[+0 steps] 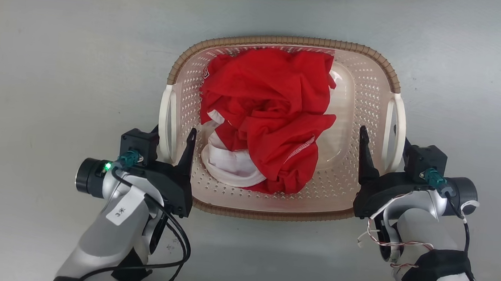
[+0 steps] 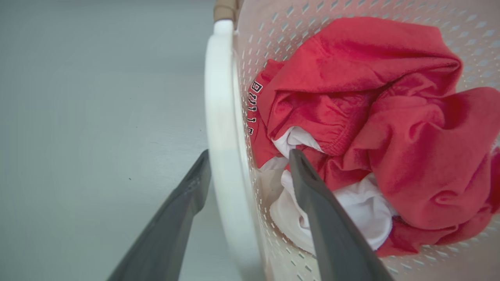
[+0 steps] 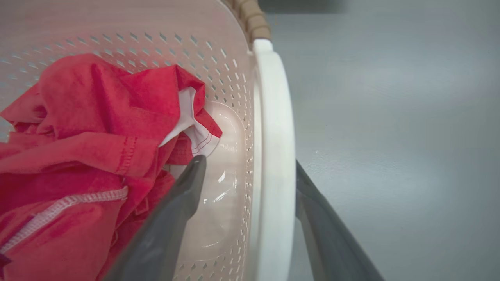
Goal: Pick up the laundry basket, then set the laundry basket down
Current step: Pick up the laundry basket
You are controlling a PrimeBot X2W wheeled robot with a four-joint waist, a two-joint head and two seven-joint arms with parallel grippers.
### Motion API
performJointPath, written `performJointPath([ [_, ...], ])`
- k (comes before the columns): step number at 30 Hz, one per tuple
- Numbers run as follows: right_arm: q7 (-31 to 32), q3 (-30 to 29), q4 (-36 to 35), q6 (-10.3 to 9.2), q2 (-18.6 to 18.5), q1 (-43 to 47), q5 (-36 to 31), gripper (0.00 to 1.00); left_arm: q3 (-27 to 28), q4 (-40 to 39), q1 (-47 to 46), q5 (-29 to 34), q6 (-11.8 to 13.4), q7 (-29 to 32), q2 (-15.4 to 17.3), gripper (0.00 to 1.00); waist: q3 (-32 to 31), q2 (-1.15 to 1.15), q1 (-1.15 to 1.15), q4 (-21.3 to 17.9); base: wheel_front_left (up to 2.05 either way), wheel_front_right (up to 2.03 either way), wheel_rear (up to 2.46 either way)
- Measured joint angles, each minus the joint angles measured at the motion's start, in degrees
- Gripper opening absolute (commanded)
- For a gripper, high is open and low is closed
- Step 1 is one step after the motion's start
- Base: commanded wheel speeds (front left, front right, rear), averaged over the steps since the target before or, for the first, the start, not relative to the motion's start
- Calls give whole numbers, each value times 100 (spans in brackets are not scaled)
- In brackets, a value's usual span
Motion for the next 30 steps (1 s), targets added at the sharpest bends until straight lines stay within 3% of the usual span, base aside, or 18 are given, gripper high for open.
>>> performJointPath([
  [1,0,18,22,-2,0,-5,33,96,-24,23,-30,-29,16,0,0,100,9,0,0,2,0,0,0],
  [3,0,47,71,-10,0,-31,71,69,-105,64,-77,-68,16,0,2,100,25,0,0,6,0,0,0],
  [4,0,65,121,-34,0,-69,96,64,-152,85,-78,-96,16,1,2,95,33,0,0,8,0,0,0],
  [5,0,80,154,-51,0,-109,129,45,-186,104,-77,-113,16,1,0,85,38,0,0,10,0,0,0],
  [7,0,112,185,-52,-1,-142,174,33,-248,120,-78,-202,18,1,0,47,46,0,0,14,0,0,0],
  [8,0,125,215,-60,-2,-144,193,33,-294,127,-78,-271,21,1,2,47,48,0,0,16,0,0,0],
  [9,0,132,252,-82,-11,-148,223,28,-325,135,-80,-310,57,1,8,37,50,0,0,17,0,0,0],
  [10,-1,142,305,-101,-22,-159,249,20,-350,146,-87,-331,69,1,33,7,51,0,0,18,0,0,0],
  [11,-15,155,347,-101,-27,-177,298,6,-366,156,-96,-366,70,1,45,0,51,0,0,19,0,0,0],
  [12,-16,169,369,-101,-26,-187,359,0,-391,162,-110,-402,77,1,38,0,50,0,0,20,0,0,0],
  [30,-14,611,753,-153,-29,-226,912,0,-757,499,-191,-790,169,3,35,0,-332,0,0,37,0,0,0],
])
